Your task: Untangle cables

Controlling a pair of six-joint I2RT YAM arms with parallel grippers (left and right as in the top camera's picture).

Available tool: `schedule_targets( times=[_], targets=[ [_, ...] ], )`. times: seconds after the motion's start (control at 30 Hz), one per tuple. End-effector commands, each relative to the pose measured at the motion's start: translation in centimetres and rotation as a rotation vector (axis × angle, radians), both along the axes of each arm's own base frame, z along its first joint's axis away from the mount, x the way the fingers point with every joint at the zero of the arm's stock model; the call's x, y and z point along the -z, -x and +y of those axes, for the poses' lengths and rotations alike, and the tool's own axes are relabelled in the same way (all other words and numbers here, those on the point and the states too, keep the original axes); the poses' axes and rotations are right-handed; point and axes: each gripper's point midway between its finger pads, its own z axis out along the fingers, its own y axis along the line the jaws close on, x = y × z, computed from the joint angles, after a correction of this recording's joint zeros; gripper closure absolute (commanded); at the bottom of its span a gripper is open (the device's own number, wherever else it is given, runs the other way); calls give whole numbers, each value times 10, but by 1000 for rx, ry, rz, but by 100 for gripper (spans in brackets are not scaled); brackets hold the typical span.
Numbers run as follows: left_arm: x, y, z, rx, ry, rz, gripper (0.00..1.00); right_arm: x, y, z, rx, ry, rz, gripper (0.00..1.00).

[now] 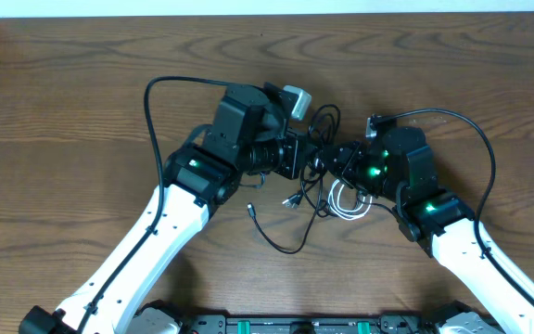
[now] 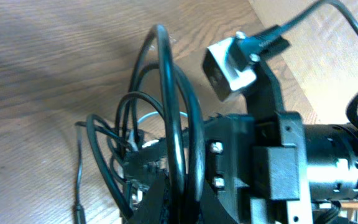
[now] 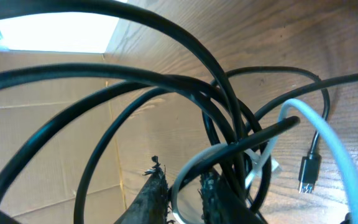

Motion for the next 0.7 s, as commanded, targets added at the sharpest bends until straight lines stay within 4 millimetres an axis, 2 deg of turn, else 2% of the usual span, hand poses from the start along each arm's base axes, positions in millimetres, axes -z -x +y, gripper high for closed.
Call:
schedule_targets(
  times=[0.0, 0.03, 0.17, 0.3, 0.5, 0.67],
  targets=[
    [-7, 8, -9, 61, 12, -32, 93, 2, 2, 3, 24, -39, 56, 81],
    [-6, 8, -9, 63, 11, -34, 92, 2, 2, 3, 28, -44, 61, 82],
    [-6, 7, -9, 64, 6, -42, 92, 2, 2, 3, 32, -48, 68, 99],
    [-1, -4, 0, 4, -49, -76, 93, 4, 6, 4, -1, -33, 61, 99],
    [16, -28, 30, -177, -208, -113, 92, 15, 15, 1, -65, 34, 54, 99],
    [32, -38, 62, -308, -359, -115, 93, -2, 24, 3, -187, 33, -52, 99]
  ],
)
